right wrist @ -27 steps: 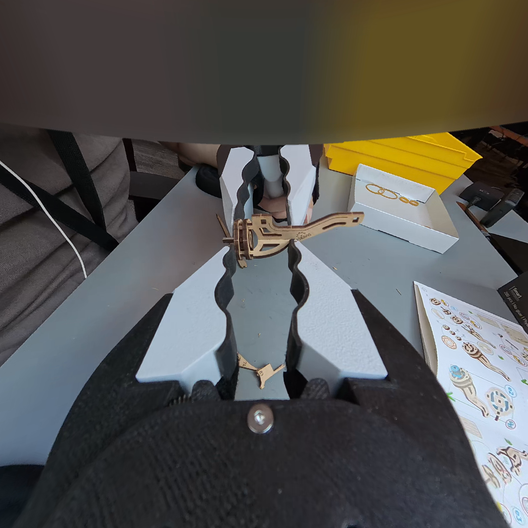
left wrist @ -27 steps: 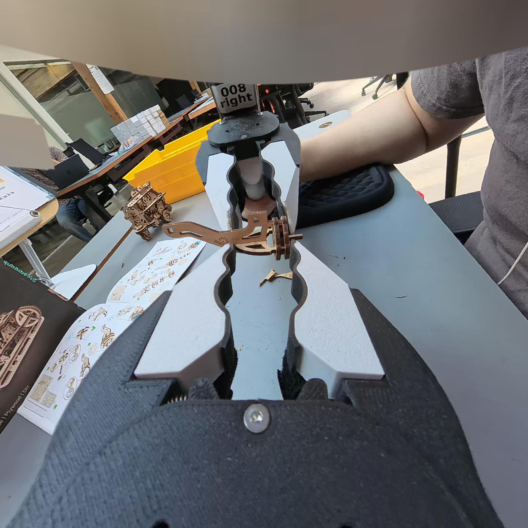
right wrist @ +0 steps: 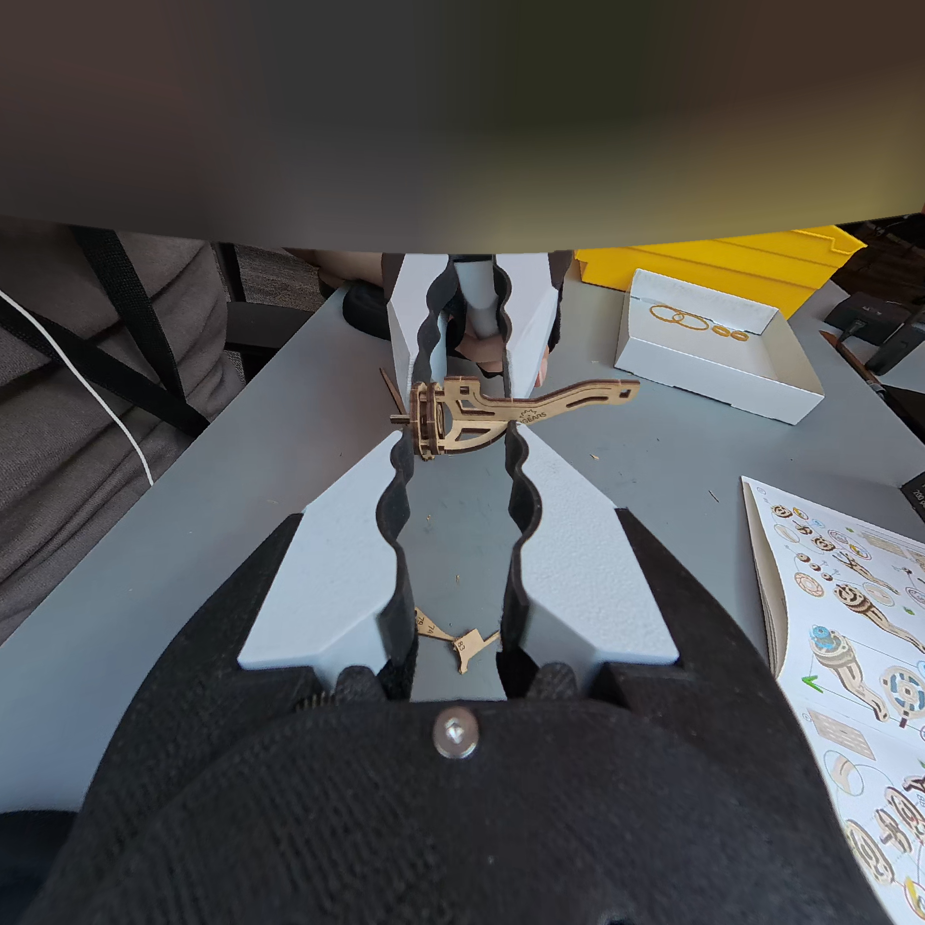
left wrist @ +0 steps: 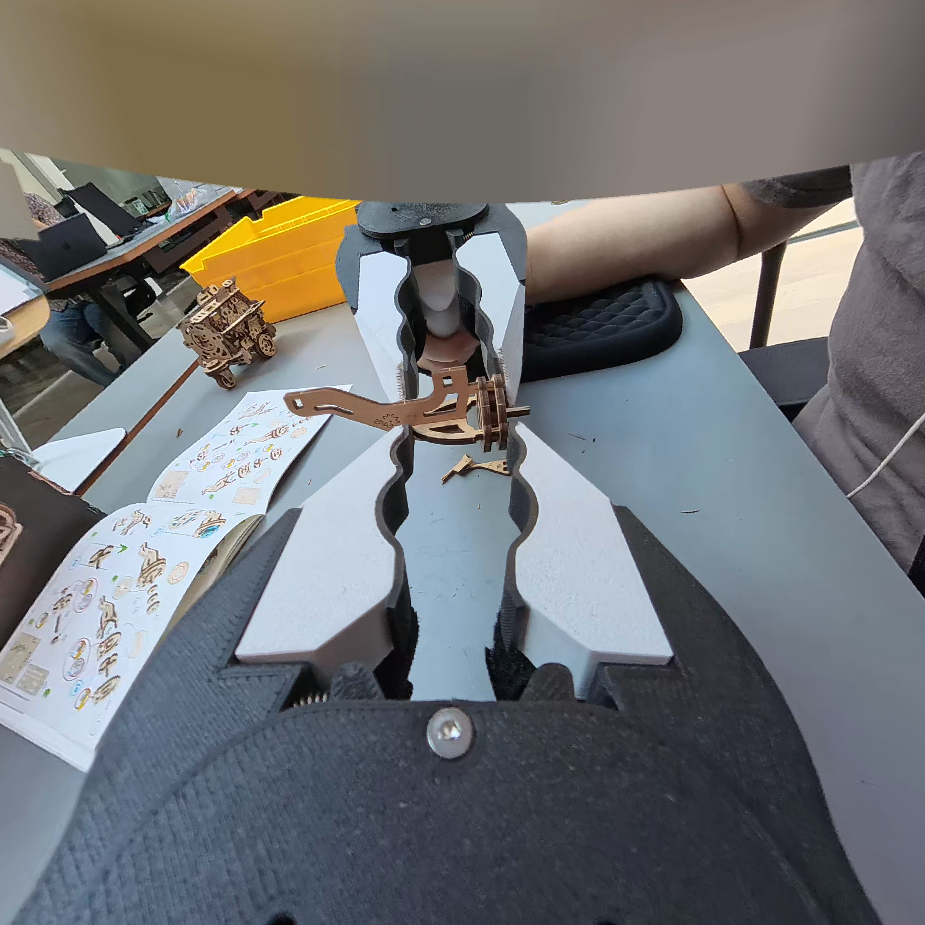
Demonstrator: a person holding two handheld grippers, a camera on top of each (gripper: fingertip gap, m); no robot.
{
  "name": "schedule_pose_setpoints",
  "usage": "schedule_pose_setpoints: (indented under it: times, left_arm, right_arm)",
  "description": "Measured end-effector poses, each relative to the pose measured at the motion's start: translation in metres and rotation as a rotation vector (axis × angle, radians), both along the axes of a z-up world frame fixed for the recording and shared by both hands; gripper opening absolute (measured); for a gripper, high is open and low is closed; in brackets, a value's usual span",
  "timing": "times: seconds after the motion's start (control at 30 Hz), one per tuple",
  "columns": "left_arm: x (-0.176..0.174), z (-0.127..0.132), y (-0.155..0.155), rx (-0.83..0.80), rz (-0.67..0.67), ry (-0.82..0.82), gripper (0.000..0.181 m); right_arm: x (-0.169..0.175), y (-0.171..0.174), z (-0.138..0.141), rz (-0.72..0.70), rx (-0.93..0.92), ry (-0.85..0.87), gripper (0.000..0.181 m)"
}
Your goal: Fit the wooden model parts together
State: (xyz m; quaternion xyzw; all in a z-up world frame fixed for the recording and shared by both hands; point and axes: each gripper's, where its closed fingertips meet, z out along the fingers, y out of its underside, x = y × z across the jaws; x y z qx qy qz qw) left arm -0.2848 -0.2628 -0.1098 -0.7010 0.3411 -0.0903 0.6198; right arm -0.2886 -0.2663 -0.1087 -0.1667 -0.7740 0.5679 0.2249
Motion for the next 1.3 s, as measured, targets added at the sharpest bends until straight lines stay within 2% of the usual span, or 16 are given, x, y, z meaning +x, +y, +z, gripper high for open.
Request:
schedule_pose_setpoints:
  times: [0.1, 0.23, 0.3, 0.5, 0.67, 0.73, 0.9, 1.1, 1.3]
  left_arm:
    - [-0.001, 0.002, 0.0, -0.016, -0.004, -0.052, 0.036]
    - [-0.006, 0.006, 0.003, -0.074, 0.006, -0.167, 0.036]
    - [-0.01, 0.008, 0.005, -0.078, 0.025, -0.187, 0.036]
    - [-0.018, 0.01, 0.009, -0.028, 0.089, -0.138, 0.035]
    - [-0.02, 0.01, 0.009, 0.016, 0.111, -0.071, 0.03]
    - [-0.019, 0.01, 0.009, 0.019, 0.107, -0.084, 0.03]
    - [-0.02, 0.006, 0.01, 0.028, 0.122, -0.05, 0.031]
    - [-0.022, 0.007, 0.012, 0.018, 0.13, -0.084, 0.031]
    - [-0.026, 0.008, 0.014, 0.007, 0.146, -0.117, 0.033]
  right_arm:
    - [-0.002, 0.001, 0.0, -0.007, -0.023, -0.023, 0.036]
    - [-0.006, 0.004, 0.007, -0.003, -0.174, -0.135, 0.036]
    - [-0.01, 0.007, 0.009, -0.028, -0.193, -0.132, 0.035]
    - [-0.016, 0.013, 0.011, -0.085, -0.154, -0.048, 0.031]
    - [-0.018, 0.013, 0.009, -0.097, -0.132, -0.028, 0.04]
    - [-0.019, 0.012, 0.013, -0.099, -0.177, -0.032, 0.036]
    - [-0.02, 0.015, 0.009, -0.115, -0.138, -0.031, 0.035]
    - [-0.022, 0.016, 0.01, -0.13, -0.152, -0.052, 0.035]
    - [-0.026, 0.019, 0.008, -0.131, -0.26, -0.185, 0.033]
